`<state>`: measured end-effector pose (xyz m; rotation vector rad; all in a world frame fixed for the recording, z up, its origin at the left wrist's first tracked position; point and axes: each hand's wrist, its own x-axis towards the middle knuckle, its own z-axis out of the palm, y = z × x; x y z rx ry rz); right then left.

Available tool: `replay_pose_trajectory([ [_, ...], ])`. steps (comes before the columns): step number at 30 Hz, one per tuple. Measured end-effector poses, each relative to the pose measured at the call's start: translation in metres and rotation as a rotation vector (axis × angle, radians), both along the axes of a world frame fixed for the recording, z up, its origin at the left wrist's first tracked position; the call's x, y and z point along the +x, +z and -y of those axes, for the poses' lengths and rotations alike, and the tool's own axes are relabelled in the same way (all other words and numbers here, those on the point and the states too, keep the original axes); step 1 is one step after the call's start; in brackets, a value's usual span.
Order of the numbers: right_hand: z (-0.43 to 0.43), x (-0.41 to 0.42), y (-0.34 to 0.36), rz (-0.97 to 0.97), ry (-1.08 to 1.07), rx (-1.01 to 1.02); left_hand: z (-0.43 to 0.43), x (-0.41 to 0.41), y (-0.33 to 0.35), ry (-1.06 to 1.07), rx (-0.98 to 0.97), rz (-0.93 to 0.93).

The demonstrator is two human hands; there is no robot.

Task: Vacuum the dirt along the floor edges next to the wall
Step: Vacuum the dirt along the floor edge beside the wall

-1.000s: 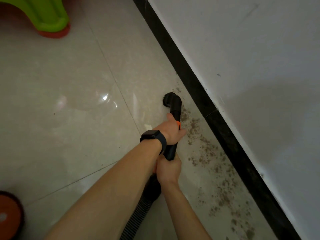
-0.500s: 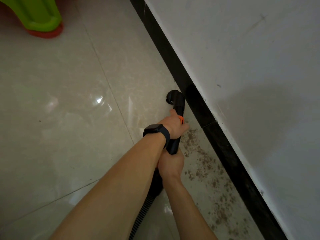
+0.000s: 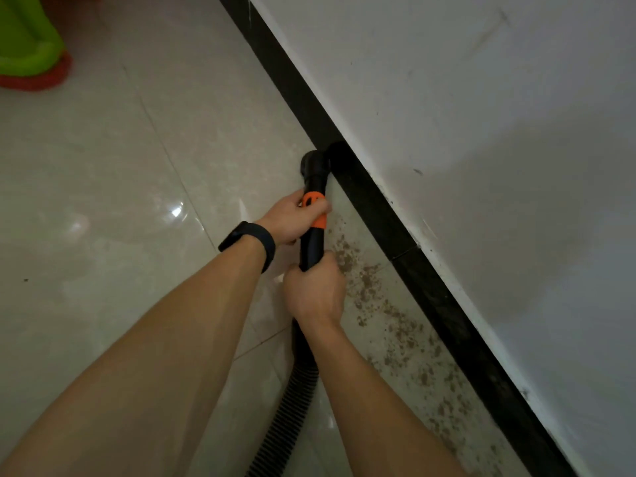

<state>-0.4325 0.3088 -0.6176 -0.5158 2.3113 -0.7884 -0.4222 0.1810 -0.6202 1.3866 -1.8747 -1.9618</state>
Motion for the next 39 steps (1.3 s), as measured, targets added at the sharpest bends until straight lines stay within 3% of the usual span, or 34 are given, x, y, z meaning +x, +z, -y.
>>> replay_pose_trajectory([
  [7,0.024,-0.003,0.009,-0.184,0.212,0.171,0.019,0.013,-0.002,0.077,0.02,-0.012],
  [21,-0.043,0.03,0.006,0.202,-0.145,-0.045,-0.046,0.014,0.013,-0.164,-0.222,0.22],
  [33,-0.144,0.098,0.0,0.286,-0.153,-0.06,-0.145,0.08,0.025,-0.24,-0.201,0.379],
  [39,-0.176,0.129,0.009,0.328,-0.143,-0.034,-0.17,0.105,0.038,-0.338,-0.151,0.555],
])
